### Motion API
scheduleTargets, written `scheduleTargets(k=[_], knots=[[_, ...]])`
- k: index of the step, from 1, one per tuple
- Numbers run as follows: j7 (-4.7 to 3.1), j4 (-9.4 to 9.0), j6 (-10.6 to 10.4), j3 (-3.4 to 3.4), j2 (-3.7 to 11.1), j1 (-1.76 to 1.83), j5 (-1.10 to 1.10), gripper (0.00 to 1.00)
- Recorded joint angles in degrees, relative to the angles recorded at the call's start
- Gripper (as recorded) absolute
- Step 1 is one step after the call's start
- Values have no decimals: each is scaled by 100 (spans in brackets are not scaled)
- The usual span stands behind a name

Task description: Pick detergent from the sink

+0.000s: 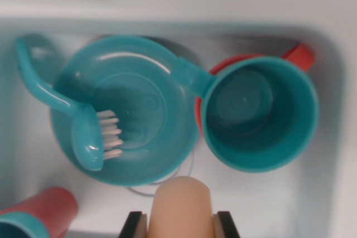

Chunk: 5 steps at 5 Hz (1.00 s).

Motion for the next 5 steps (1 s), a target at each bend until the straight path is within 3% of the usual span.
scheduleTargets(k=[1, 2, 3, 4, 5], knots=[[0, 0, 0, 0, 0, 0, 0, 100], [8, 191, 244, 1, -54, 2, -9, 100], [8, 191, 244, 1, -54, 2, -9, 100], [16, 390, 498, 2, -109, 3, -19, 100], [16, 390, 498, 2, -109, 3, -19, 100]])
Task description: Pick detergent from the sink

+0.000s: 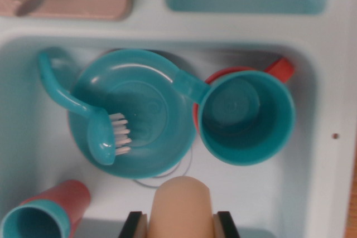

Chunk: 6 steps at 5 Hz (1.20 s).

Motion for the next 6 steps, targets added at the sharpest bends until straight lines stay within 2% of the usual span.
scheduleTargets(k=[1, 2, 3, 4, 5, 6], knots=[[9, 206, 263, 1, -58, 2, -10, 100], [9, 206, 263, 1, -58, 2, -10, 100], [17, 418, 533, 2, -117, 4, -20, 100], [17, 418, 533, 2, -117, 4, -20, 100], [26, 625, 798, 3, -175, 5, -30, 100], [26, 625, 798, 3, -175, 5, -30, 100]])
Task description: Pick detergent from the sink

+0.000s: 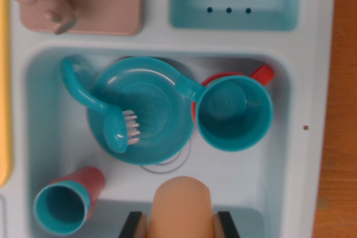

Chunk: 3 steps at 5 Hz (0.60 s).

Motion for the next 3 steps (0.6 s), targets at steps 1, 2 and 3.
scheduleTargets(k=[1, 2, 3], knots=[[9, 212, 271, 1, -59, 2, -10, 100], [9, 212, 271, 1, -59, 2, -10, 100], [18, 423, 540, 2, -119, 4, -21, 100]])
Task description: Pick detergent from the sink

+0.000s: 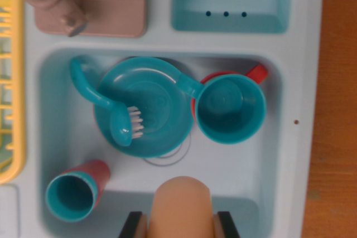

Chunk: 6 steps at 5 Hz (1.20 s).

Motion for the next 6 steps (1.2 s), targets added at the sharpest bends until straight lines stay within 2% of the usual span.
scheduleTargets(k=[1, 2, 3, 4, 5, 6], knots=[[0, 0, 0, 0, 0, 0, 0, 100], [8, 194, 248, 1, -54, 2, -9, 100], [8, 194, 248, 1, -54, 2, -9, 100], [16, 393, 502, 2, -110, 3, -19, 100], [16, 393, 502, 2, -110, 3, -19, 100], [24, 579, 739, 3, -162, 5, -28, 100]])
